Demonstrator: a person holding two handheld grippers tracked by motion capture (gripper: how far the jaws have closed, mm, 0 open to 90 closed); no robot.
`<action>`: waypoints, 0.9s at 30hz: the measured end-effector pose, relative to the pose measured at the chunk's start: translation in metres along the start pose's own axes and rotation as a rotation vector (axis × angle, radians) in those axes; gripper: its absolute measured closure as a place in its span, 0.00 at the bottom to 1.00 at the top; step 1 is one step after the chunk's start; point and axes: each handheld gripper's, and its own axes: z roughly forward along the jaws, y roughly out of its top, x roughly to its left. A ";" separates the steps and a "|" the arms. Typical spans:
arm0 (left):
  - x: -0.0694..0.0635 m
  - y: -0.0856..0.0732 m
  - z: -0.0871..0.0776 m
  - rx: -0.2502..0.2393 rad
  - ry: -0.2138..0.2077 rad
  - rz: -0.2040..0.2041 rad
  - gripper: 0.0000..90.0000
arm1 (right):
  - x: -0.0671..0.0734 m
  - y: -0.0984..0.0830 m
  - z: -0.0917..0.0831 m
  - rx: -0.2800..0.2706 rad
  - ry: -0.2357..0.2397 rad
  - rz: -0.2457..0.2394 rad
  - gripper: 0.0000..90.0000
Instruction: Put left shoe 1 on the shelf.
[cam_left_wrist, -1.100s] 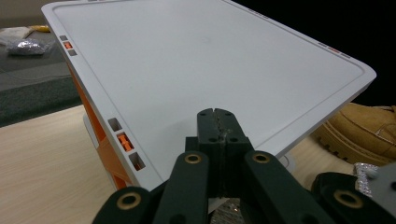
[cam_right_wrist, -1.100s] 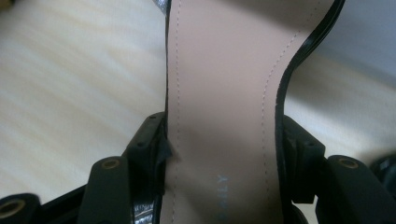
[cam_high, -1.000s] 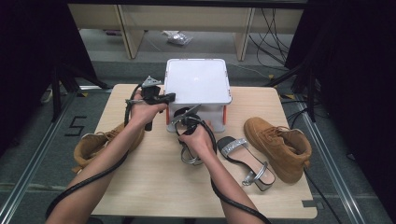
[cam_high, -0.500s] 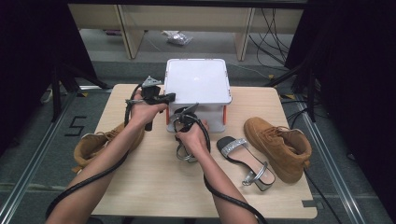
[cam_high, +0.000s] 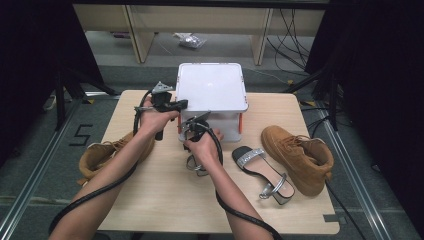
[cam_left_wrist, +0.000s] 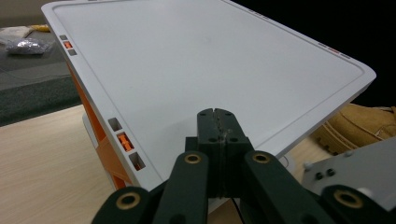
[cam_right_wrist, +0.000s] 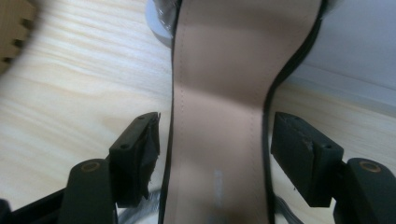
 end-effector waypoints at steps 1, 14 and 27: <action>0.000 0.000 0.000 0.000 0.000 0.000 0.99 | 0.002 -0.001 -0.003 -0.011 0.011 0.033 0.36; -0.001 0.001 0.000 0.003 0.004 -0.009 0.99 | -0.023 -0.041 -0.066 -0.112 0.047 -0.027 0.66; -0.001 0.001 0.000 0.003 0.009 0.003 0.99 | -0.052 -0.102 -0.050 0.033 0.099 -0.093 0.99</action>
